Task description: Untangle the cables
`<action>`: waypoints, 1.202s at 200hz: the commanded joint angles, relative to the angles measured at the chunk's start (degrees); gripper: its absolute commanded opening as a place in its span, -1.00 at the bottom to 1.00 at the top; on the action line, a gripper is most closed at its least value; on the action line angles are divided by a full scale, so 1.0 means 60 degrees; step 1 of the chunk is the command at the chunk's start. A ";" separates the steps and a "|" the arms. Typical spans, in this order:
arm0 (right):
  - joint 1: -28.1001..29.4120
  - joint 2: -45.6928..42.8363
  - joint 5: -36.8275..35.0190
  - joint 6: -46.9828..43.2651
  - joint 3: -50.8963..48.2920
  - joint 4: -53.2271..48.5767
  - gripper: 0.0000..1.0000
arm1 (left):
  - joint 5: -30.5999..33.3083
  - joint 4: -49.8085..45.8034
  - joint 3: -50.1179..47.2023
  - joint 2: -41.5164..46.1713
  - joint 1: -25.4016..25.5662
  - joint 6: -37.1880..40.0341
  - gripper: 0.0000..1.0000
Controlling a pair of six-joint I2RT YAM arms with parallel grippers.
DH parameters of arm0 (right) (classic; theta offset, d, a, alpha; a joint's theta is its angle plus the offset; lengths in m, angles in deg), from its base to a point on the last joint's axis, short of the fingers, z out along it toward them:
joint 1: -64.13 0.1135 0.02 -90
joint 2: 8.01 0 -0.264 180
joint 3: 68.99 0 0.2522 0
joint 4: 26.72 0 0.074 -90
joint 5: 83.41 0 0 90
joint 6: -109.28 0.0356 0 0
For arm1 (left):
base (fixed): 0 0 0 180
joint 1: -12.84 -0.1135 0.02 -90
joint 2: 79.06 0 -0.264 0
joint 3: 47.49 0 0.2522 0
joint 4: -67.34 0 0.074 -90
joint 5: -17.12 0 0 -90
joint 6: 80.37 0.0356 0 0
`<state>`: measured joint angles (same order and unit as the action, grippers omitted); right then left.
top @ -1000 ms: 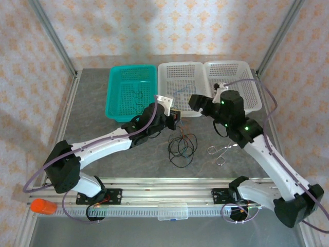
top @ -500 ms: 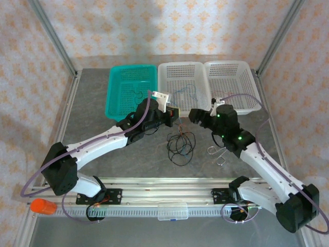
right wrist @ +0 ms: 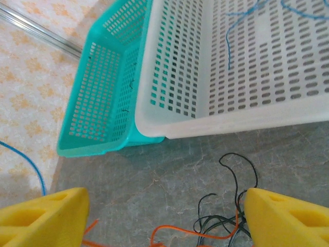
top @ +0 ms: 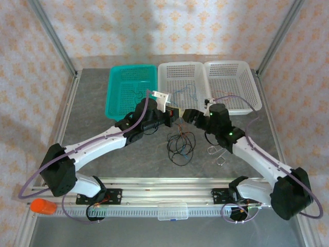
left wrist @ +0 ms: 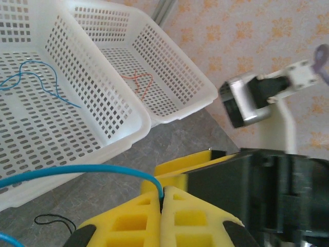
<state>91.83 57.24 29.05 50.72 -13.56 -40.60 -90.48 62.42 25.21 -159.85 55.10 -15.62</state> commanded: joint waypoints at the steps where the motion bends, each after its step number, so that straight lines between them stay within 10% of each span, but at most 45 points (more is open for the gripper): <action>1: 0.0070 0.0344 0.0639 0.0435 -0.0185 0.0665 0.58 | -0.0278 0.0342 0.0277 0.0281 -0.0060 0.0020 -1.00; 168: 0.0407 0.2759 0.0362 0.0456 -0.0644 0.0016 0.09 | 0.0098 -0.0951 0.2072 0.1077 -0.0138 0.0620 -1.00; 240: 0.0437 -0.0423 -0.0878 -0.1349 -0.0925 -0.0929 0.20 | 0.0371 -0.1615 0.2868 0.1319 -0.0836 0.0525 -1.00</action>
<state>94.08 64.39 30.62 49.41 -19.20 -42.83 -89.15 55.86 40.01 -152.24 51.32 -12.95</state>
